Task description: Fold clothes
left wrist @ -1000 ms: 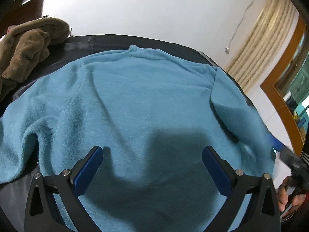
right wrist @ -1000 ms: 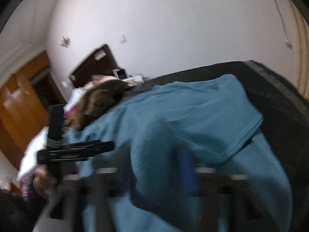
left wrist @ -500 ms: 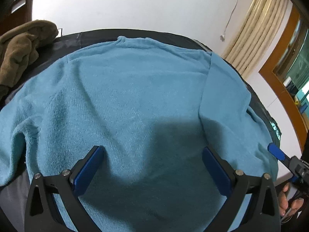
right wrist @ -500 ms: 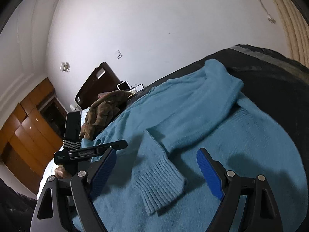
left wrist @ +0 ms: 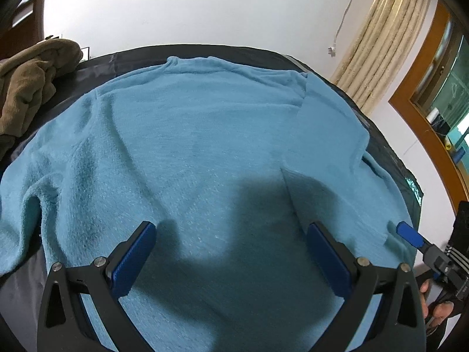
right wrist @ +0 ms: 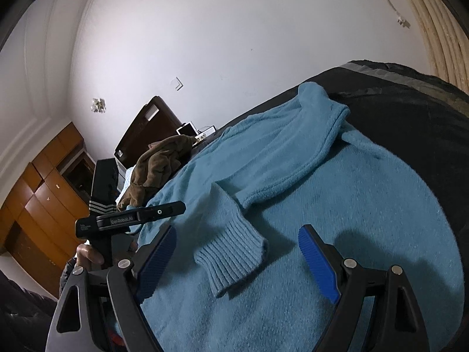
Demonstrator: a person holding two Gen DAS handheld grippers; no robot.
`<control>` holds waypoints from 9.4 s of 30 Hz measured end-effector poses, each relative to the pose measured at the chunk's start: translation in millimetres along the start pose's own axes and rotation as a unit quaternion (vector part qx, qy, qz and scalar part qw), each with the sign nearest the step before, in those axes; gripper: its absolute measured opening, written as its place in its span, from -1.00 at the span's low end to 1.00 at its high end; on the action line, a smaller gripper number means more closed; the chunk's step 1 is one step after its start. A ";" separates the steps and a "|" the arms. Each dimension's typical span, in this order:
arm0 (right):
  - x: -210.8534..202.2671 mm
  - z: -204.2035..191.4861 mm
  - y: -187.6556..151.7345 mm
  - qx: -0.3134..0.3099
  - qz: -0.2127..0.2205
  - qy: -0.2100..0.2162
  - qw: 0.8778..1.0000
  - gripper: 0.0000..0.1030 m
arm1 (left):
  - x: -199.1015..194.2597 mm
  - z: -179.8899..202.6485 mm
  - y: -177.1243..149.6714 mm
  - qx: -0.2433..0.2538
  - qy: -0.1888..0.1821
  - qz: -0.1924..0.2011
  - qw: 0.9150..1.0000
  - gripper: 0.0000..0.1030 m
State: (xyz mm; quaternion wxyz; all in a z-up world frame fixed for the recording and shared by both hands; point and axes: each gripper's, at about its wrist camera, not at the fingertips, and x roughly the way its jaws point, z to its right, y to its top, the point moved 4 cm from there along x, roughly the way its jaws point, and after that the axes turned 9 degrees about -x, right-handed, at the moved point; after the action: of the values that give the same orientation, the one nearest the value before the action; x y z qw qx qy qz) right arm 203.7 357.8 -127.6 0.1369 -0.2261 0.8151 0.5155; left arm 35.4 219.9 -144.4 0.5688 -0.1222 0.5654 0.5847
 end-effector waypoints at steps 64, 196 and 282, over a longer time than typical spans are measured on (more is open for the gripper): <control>44.0 -34.4 14.2 0.062 0.002 0.175 0.983 0.69 | -25.5 -13.2 -31.6 -0.011 -0.057 -0.006 0.998 1.00; 185.0 82.3 129.7 -0.159 -0.170 -0.253 0.939 0.71 | 23.2 -96.4 95.8 0.038 0.224 0.044 0.973 0.49; 139.4 -41.6 37.5 -0.142 -0.145 -0.182 0.962 0.72 | -189.8 -269.9 -5.0 -0.385 0.182 0.277 0.861 -0.83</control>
State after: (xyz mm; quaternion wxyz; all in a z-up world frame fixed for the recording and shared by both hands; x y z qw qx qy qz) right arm 65.1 302.3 -144.0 0.3226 -0.2618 0.6532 0.6330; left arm -34.3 -97.5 -87.0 0.1781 -0.2745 0.3991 0.8565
